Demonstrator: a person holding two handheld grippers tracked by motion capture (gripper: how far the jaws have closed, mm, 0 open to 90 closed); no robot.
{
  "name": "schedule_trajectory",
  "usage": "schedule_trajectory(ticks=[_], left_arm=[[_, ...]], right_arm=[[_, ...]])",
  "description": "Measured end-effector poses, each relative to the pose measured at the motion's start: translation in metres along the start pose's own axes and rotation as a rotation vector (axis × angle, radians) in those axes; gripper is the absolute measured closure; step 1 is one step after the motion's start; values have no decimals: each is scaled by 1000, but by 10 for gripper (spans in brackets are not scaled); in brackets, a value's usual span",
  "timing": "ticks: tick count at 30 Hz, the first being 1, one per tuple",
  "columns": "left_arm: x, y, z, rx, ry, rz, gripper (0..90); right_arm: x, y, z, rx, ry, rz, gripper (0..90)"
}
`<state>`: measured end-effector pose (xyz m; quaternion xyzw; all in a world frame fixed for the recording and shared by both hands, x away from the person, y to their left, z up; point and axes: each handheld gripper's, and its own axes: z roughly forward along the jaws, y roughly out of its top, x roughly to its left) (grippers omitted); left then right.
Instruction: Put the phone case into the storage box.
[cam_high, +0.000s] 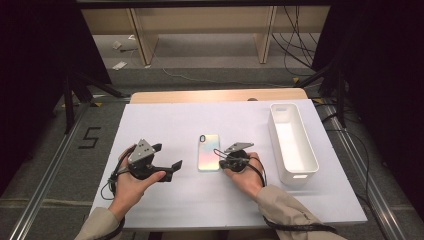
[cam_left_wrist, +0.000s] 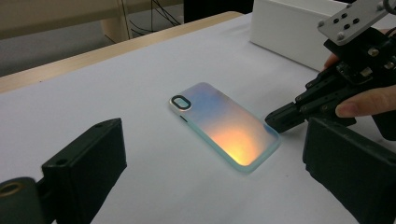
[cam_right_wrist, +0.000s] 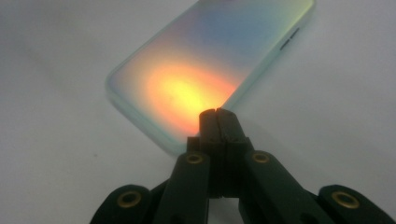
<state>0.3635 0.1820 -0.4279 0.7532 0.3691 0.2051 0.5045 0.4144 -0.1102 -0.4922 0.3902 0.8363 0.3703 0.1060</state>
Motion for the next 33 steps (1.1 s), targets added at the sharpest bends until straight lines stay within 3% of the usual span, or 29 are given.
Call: schedule_trajectory(ticks=[11,16,17,25,33], left_arm=[[2,-1,0,5,3,-5,57],[2,-1,0,7,3,-7,58],[2,-1,0,7,3,-7,58],[2,-1,0,8,3,-7,60],[3,-1,0,9,4,-7,61]], right_arm=[[37,12,28,-44,107,-50,900],[50,16,36,-49,124,-91,900],[51,17,37,-52,126,-107,900],[52,18,38,-53,139,-95,900],[48,23,28,-107,138,-103,884]])
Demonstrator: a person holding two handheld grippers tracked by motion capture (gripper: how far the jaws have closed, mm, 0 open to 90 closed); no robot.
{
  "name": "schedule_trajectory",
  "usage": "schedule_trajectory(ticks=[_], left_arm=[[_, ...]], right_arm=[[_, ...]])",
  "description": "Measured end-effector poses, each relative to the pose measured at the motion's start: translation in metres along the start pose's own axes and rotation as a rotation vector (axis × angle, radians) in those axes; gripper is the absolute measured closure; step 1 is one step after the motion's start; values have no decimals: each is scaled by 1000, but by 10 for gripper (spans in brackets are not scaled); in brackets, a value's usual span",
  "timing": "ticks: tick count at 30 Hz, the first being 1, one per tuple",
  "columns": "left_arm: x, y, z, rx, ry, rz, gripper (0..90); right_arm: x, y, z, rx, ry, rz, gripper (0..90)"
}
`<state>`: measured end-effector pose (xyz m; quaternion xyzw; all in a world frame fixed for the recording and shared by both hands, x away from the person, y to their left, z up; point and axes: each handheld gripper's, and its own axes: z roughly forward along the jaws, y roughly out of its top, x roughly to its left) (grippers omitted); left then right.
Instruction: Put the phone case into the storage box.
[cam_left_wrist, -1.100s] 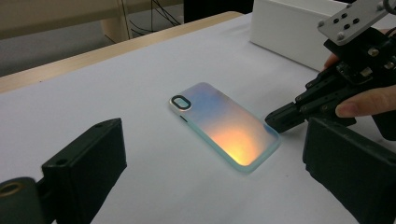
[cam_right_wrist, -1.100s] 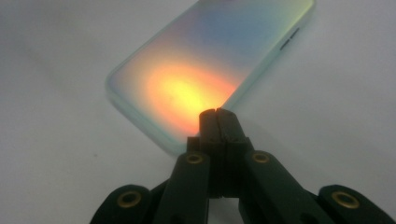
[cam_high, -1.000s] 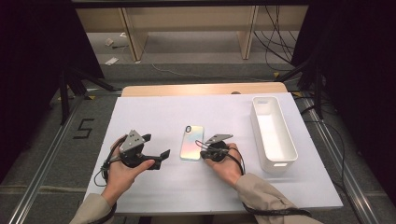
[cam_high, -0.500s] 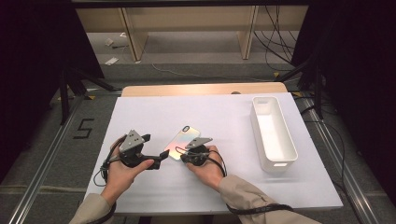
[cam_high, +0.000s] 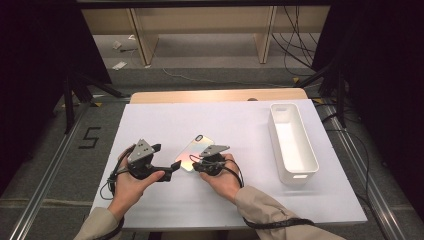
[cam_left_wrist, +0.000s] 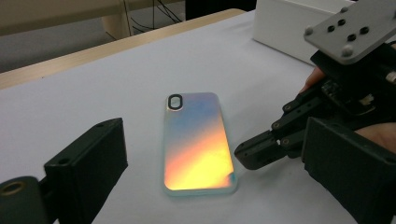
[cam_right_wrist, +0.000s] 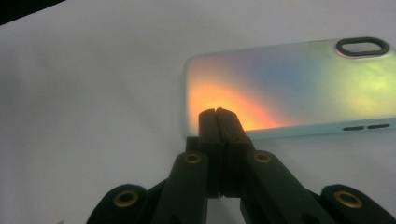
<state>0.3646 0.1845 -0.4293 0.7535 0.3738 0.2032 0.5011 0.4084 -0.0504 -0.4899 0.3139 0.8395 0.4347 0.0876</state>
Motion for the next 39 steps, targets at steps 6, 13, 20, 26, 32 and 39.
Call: schedule_trajectory(ticks=[6,13,20,26,32,39], left_arm=[[1,0,0,2,0,-4,63],[0,-1,0,8,1,-8,57],[0,-1,1,13,-1,-6,42],[0,-1,1,13,-1,-5,39],[0,-1,1,18,3,1,33],[-1,-1,2,25,4,4,18]], right_arm=[[-10,5,-23,-56,-21,-26,803],[-21,7,-55,-134,-26,-80,659],[-30,2,-91,-210,-2,-117,522],[-34,1,-114,-250,21,-126,450],[-35,-3,-135,-283,18,-137,340],[-41,-14,-159,-310,6,-149,235]])
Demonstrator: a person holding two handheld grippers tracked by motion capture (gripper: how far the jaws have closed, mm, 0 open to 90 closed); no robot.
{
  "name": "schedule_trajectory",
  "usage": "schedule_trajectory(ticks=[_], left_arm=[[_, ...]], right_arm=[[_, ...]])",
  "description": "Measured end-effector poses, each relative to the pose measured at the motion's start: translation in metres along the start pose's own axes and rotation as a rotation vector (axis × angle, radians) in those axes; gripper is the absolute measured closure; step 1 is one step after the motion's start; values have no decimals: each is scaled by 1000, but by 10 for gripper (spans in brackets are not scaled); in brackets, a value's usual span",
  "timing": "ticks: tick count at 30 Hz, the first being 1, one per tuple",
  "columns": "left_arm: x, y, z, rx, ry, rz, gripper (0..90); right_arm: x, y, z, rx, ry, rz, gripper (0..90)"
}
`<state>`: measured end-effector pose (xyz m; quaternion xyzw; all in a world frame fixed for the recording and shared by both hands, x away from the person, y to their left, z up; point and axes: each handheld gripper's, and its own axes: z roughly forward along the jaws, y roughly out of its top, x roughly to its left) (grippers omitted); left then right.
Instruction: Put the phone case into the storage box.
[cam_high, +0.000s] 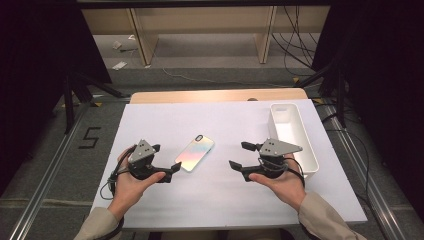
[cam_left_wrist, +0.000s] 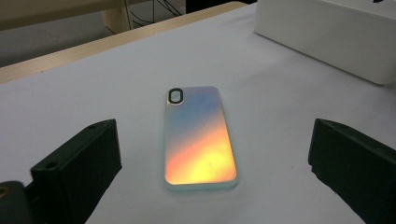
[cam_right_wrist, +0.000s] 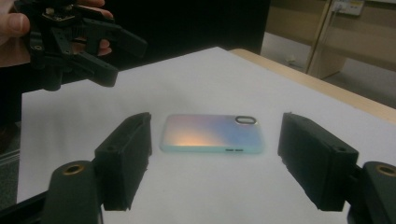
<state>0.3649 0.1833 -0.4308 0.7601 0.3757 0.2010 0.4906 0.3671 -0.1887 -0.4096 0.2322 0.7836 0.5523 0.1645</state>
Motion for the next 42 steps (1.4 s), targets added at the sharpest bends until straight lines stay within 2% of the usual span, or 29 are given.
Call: schedule_trajectory(ticks=[7,20,26,35,42], left_arm=[[0,-1,1,12,-2,3,6],[-2,-1,2,31,0,4,0],[-6,1,6,77,18,18,0],[-6,9,24,138,5,12,0],[-6,18,51,215,14,13,1]], right_arm=[[-5,-5,-19,-2,-32,2,212],[-11,-18,-40,-6,-68,14,191],[-11,-21,-45,-12,-77,10,191],[-12,-23,-55,-28,-100,17,193],[-15,-25,-61,-32,-118,27,197]])
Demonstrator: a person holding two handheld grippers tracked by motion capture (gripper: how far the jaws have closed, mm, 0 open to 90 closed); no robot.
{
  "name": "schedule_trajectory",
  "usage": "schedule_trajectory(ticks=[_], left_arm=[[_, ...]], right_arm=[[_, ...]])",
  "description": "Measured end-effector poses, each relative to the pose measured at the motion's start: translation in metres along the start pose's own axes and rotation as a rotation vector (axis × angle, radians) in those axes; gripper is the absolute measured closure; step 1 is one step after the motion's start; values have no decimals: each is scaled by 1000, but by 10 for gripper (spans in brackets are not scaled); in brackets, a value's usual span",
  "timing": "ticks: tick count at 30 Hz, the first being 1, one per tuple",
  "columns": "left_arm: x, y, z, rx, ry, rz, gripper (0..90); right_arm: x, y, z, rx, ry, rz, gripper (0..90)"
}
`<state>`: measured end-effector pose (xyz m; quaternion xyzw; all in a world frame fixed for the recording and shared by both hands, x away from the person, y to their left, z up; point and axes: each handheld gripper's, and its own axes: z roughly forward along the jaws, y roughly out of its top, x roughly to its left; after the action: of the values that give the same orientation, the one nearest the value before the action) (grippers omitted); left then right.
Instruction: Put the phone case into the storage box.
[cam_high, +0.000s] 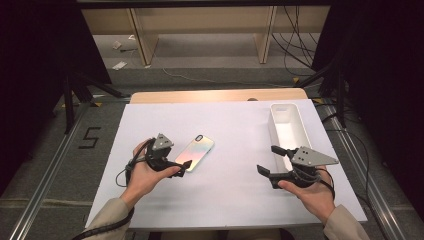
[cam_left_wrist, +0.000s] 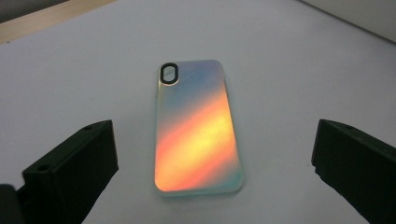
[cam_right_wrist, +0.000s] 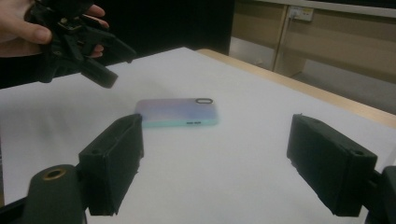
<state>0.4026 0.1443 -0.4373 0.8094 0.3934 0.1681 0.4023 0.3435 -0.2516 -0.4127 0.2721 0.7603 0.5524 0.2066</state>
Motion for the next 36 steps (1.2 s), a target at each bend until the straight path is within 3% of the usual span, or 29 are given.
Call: schedule_trajectory(ticks=[9,14,26,30,36], left_arm=[[-2,14,38,111,-6,21,2],[0,18,54,156,9,11,7],[8,22,78,260,29,-7,23],[9,23,83,294,34,4,28],[10,27,89,316,38,-1,32]], right_arm=[[0,0,-1,-6,0,2,198],[0,-1,-1,-5,1,3,199],[0,-1,-1,-5,6,5,203],[0,-1,0,-7,8,4,203],[0,-1,-1,-6,7,5,203]])
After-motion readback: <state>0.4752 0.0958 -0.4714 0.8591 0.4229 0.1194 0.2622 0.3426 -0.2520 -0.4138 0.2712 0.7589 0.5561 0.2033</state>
